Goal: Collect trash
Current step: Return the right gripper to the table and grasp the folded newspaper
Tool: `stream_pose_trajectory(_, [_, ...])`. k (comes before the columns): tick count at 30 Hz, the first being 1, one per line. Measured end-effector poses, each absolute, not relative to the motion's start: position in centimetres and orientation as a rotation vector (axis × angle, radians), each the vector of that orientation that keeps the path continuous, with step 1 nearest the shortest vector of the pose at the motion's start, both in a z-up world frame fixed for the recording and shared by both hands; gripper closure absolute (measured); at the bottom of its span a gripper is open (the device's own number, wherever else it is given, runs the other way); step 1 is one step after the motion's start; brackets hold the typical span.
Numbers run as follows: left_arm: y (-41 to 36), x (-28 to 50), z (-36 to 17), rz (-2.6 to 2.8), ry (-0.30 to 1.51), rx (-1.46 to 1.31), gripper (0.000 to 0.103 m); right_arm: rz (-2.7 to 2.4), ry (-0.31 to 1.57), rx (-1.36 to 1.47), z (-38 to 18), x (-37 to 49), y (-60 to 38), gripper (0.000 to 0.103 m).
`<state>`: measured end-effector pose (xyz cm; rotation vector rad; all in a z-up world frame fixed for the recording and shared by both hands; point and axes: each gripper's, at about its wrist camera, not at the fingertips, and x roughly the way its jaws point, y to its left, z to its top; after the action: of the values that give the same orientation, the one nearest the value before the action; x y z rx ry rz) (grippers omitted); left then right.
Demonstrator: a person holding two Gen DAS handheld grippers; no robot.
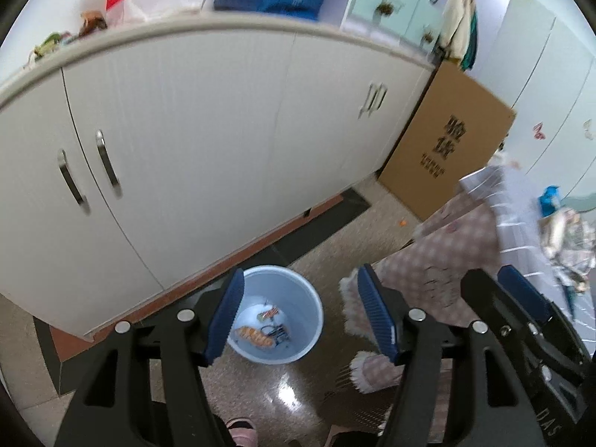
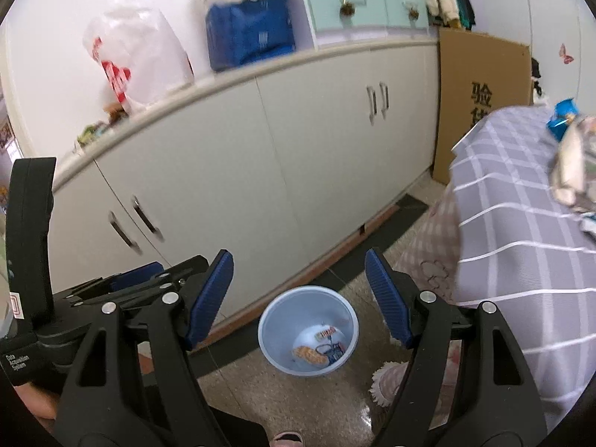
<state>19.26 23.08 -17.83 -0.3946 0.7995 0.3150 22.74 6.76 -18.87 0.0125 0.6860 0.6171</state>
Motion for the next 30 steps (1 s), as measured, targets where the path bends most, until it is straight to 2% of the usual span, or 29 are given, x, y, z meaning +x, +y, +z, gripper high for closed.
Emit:
stream_pose_trajectory(9, [15.5,19.4,-12.0,0.198,0.722,-0.330,0.038,0.528,0.588,0.075,-13.6,20.7,-1.6,0.029])
stream_pose_trajectory(15, [7.2,21.7,-10.4,0.060,0.745,-0.304,0.037,0.382,0.572,0.112,-12.9,21.0,-10.3,0.029])
stream_pose_trajectory(21, [-1.5,24.5,-10.8,-0.075,0.810,-0.273,0.036,0.232,0.574,0.170,-13.2,21.3,-19.9,0.029])
stream_pose_trajectory(30, [-8.7,28.4,-13.2,-0.117,0.891,-0.261,0.036,0.138,0.595,0.262,-14.5,22.4,-28.5,0.029])
